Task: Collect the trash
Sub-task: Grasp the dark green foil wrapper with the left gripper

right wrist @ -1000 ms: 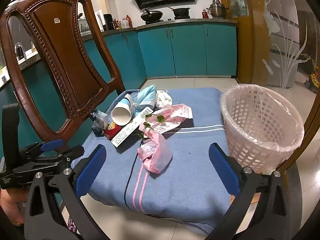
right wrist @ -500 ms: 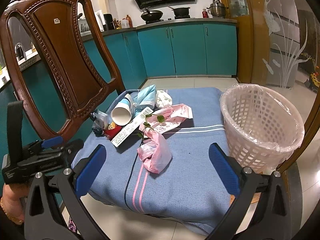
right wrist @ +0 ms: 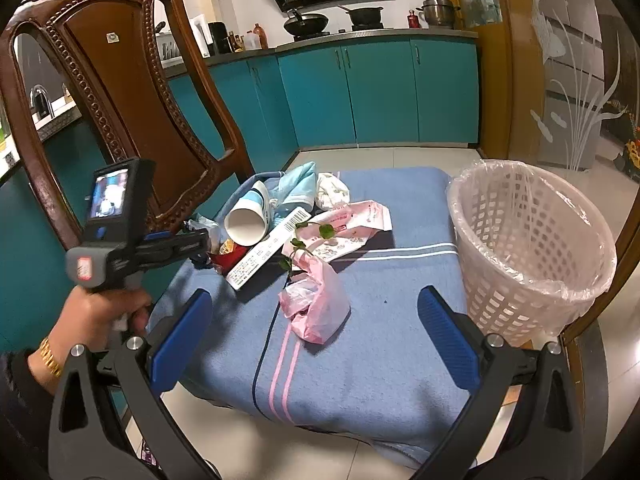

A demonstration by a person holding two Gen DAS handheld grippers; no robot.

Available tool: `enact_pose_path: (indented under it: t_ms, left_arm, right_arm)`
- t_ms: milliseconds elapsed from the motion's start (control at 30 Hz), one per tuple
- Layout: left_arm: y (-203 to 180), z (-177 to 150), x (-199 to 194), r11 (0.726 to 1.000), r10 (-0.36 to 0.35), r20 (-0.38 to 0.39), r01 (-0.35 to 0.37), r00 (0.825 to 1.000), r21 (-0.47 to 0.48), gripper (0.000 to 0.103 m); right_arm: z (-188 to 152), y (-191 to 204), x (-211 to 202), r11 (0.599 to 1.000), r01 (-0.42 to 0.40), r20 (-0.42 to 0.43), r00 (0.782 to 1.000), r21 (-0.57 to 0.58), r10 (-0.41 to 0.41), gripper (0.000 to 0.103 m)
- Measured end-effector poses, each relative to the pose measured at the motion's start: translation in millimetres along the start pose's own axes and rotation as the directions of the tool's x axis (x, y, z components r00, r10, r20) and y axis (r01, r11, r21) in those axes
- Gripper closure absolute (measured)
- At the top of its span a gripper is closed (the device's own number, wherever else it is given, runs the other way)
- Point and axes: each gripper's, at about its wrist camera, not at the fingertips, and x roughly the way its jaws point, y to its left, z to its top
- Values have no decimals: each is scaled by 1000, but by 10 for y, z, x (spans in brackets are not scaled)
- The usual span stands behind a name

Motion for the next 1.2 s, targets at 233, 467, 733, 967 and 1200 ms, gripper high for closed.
enact_pose_path:
  t_ms: [233,467,733,967,1200]
  left_arm:
    - [-189,246,220,994,59,-21,-56,998,89,52]
    - [-147,234,323,993,87,-55,-83,995,84,45]
    - [-183,238,580,993,90,-98,-81,991,88,70]
    - [-11,201,-56,994,-77,21,75,997,79,78]
    - [429,-106,-1087,910,-408,221,414,886,21,77]
  right_arm:
    - [-8,19,18,1000,-10,-8,1000,-8,10,3]
    - [-6,14,25,1000,-13,-11,1000,-5,13,3]
    - [-2,10,45,1000,-15,-17,1000,-6,15,3]
    - [-21,-22,150,1000,8,-37,999,-18,-9,3]
    - [-49,22,606,999,28,-128,991,-32,-32,3]
